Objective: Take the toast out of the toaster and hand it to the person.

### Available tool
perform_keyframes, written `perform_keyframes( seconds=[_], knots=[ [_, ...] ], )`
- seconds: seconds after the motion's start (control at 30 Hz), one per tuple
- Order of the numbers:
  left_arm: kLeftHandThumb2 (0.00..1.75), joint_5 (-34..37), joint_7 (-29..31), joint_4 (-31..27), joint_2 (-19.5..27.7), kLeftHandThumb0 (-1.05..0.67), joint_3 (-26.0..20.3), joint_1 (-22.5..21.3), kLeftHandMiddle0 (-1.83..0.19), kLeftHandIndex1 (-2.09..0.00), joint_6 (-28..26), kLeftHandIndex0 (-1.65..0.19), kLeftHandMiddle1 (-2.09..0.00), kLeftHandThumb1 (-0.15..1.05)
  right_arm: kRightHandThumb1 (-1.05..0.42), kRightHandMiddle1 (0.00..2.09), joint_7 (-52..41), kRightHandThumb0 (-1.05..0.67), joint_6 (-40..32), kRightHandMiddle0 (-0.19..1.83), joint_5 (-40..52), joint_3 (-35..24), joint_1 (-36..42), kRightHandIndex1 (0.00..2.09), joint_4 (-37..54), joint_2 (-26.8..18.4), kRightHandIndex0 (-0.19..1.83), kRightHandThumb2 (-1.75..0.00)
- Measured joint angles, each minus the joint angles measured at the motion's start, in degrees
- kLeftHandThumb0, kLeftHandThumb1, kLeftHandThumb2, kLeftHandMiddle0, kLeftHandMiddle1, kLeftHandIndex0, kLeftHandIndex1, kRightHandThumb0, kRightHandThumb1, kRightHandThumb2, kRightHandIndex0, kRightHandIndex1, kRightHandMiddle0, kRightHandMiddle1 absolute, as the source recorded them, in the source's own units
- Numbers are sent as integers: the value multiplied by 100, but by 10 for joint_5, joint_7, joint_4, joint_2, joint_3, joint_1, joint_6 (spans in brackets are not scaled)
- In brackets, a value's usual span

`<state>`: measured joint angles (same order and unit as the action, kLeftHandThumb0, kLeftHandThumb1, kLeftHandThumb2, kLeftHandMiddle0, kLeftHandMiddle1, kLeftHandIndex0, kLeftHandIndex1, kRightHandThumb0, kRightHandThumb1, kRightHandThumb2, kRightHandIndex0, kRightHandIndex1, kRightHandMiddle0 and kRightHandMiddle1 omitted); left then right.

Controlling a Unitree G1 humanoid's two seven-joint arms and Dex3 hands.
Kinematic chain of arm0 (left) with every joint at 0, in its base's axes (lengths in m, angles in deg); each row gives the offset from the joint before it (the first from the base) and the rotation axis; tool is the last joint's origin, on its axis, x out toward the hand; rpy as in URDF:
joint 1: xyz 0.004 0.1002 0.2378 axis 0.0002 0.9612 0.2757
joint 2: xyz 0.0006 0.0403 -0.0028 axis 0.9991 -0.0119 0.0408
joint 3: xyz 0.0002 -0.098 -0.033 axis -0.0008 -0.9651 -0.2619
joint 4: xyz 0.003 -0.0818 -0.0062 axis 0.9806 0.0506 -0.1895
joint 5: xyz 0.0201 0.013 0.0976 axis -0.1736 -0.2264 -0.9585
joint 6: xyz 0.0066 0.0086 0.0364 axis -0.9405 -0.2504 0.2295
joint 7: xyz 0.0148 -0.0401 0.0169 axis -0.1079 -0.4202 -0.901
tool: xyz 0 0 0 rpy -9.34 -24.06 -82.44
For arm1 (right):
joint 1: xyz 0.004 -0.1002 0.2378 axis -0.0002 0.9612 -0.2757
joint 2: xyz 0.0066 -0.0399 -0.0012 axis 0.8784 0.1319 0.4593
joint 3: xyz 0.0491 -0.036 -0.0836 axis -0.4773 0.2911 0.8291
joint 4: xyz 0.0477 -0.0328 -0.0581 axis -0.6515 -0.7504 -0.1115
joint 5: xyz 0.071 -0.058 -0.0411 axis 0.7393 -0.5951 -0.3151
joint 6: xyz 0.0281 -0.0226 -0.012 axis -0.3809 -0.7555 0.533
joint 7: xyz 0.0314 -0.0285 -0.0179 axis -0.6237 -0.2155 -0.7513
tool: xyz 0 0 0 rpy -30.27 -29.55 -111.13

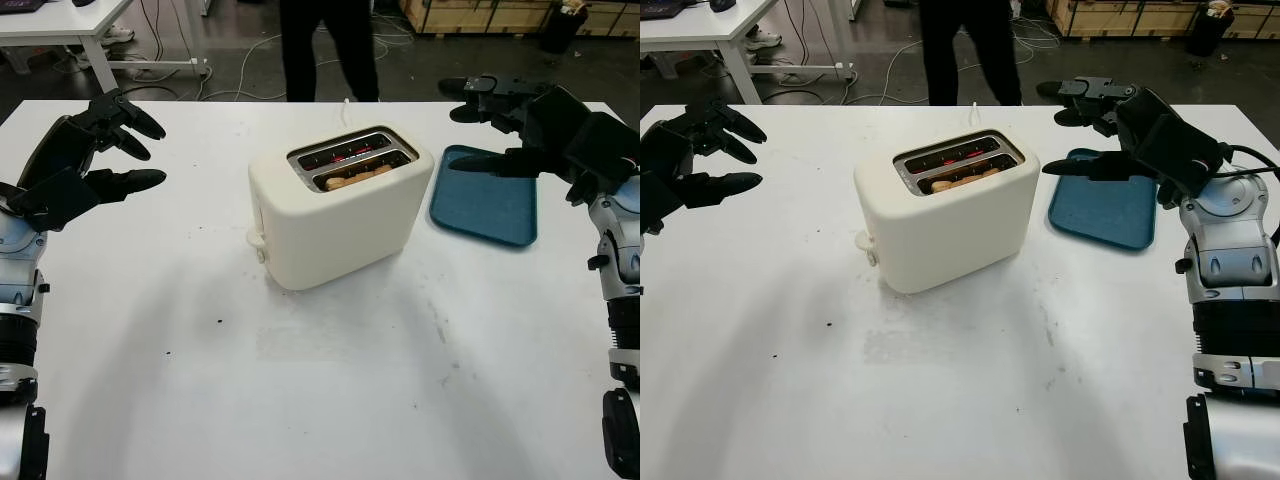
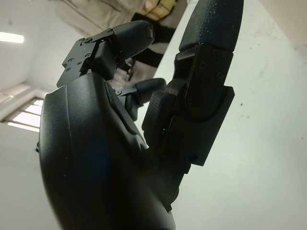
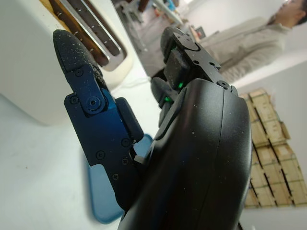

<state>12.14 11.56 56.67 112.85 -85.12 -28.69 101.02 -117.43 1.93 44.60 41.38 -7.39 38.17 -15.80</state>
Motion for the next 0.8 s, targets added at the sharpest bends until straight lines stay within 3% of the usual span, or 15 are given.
perform_keyframes(
  seconds=[0.8],
  knots=[
    [9,0,0,0,0,-105,0,0,-23,-138,0,-22,-149,92,-70,0,2,-63,-6,46,1,0,0,83,0,0,0,0]
  ],
)
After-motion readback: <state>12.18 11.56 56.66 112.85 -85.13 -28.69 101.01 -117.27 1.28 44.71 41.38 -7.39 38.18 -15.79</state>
